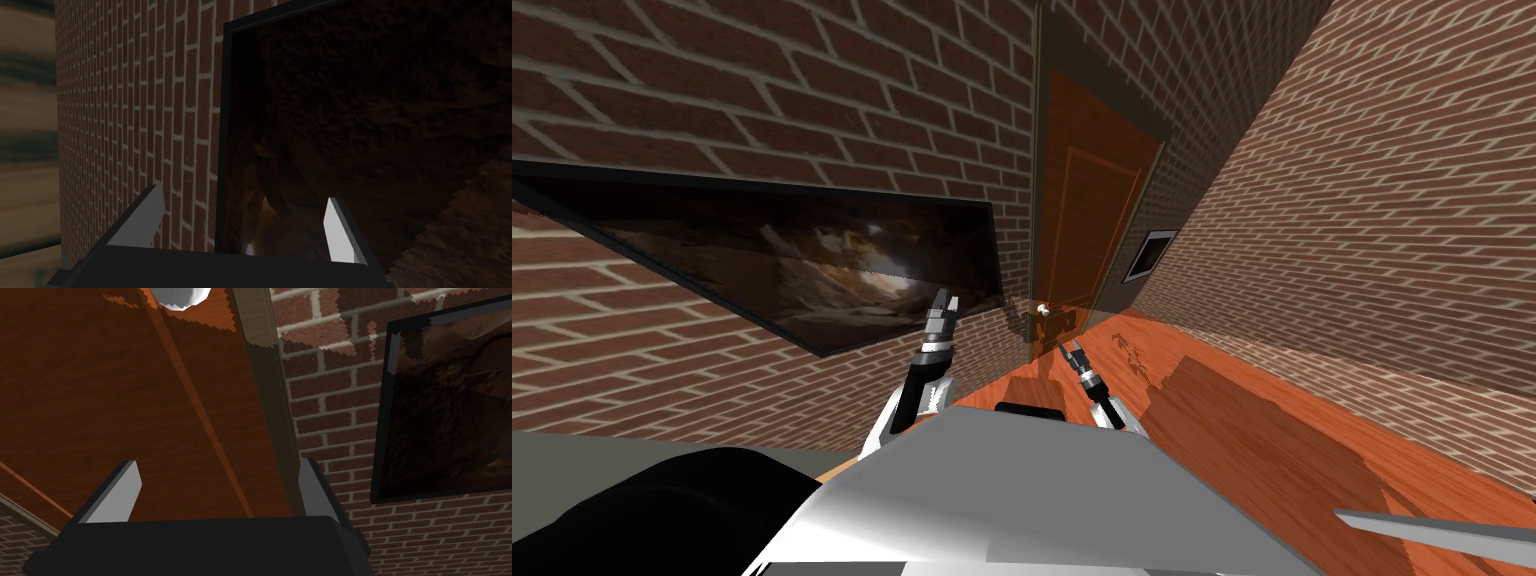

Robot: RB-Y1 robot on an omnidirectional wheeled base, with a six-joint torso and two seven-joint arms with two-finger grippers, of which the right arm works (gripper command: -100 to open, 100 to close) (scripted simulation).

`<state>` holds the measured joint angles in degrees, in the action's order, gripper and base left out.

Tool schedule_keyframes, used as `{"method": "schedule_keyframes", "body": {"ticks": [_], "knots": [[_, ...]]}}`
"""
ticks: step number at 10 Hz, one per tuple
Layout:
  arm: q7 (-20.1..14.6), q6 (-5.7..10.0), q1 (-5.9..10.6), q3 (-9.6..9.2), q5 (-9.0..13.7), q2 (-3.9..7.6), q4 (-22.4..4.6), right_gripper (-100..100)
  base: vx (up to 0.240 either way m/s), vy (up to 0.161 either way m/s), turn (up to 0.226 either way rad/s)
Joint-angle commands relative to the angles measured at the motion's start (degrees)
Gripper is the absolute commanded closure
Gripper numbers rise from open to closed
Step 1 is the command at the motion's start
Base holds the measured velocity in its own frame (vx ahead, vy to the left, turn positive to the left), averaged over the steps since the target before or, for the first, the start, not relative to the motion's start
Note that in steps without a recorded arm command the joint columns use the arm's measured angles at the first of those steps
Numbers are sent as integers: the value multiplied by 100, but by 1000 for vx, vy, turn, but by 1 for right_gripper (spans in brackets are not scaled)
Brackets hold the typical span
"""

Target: Pull the door open

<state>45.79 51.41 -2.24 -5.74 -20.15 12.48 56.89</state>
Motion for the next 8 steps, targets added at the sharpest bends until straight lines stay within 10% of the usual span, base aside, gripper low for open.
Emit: {"method": "schedule_keyframes", "body": {"ticks": [1,8], "knots": [[155,69,79,-18,-37,14,-201,-100,101,-3,17],[818,356,432,-105,-209,117,-1107,-100,110,-5,18]]}}
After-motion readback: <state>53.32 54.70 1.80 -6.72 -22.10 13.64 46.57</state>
